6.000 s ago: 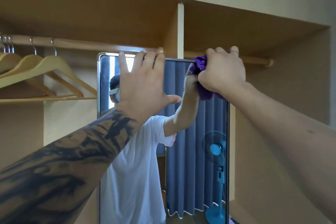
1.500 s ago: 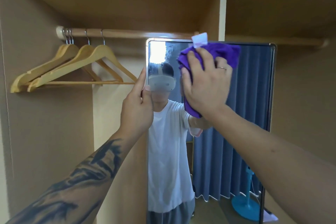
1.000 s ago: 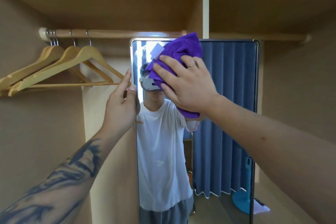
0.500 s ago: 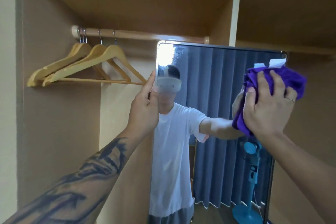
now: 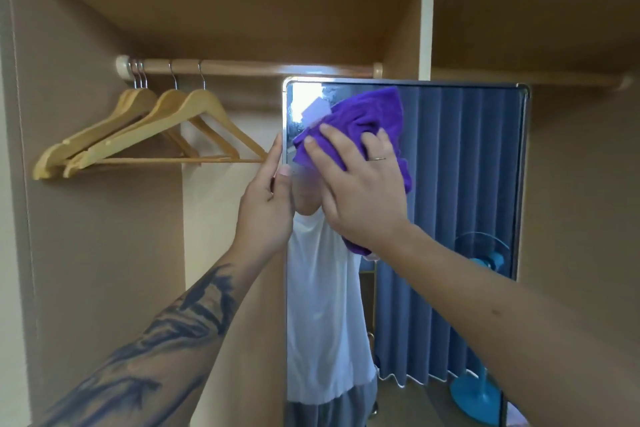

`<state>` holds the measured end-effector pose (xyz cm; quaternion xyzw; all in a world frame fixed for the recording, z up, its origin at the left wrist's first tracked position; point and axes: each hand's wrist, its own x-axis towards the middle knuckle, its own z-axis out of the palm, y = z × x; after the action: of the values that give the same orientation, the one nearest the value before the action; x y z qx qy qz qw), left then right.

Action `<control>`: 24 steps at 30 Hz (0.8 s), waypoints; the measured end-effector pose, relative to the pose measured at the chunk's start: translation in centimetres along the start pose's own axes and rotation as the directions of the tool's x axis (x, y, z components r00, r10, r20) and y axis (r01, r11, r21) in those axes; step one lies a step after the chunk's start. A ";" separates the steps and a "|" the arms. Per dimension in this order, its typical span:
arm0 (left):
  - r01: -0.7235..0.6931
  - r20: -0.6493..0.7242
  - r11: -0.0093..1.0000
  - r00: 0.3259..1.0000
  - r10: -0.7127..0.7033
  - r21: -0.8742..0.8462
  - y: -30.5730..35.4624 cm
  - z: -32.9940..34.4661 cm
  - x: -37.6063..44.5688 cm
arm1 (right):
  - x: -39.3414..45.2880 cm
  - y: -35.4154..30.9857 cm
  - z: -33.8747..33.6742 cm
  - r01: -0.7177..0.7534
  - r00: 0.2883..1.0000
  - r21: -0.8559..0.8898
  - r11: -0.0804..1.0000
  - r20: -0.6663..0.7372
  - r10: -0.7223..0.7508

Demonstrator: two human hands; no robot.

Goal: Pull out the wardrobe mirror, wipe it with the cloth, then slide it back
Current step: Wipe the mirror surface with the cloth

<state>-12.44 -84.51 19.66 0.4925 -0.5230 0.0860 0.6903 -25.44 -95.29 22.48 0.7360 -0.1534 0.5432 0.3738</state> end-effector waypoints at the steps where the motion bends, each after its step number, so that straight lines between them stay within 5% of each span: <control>1: 0.003 0.002 1.000 1.000 -0.003 -0.008 -0.2 0.0 0.2 | 0.0 0.2 0.0 0.047 0.999 -0.009 0.999 0.014 -0.047; 9: 0.007 -0.002 1.000 1.000 -0.007 -0.012 -0.7 0.0 0.3 | -2.8 7.4 -0.9 0.349 0.934 -0.004 0.937 0.086 -0.348; 15: -0.015 -0.003 0.998 1.000 0.015 0.054 -0.4 -0.1 0.1 | -7.8 14.0 -1.6 -0.068 0.993 -0.034 0.997 0.091 0.071; 21: 0.034 0.042 0.999 0.999 -0.033 -0.022 -0.2 -0.1 0.1 | -9.2 11.6 -0.7 -0.535 0.845 0.015 0.844 0.017 0.535; 24: 0.018 0.041 1.000 0.999 -0.017 -0.004 0.0 -0.3 -0.1 | -7.9 7.9 0.2 -0.602 0.796 0.057 0.797 -0.029 0.604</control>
<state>-12.23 -84.25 19.58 0.4973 -0.5328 0.0689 0.6812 -33.16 -102.15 18.24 0.6444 -0.3589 0.6539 0.1686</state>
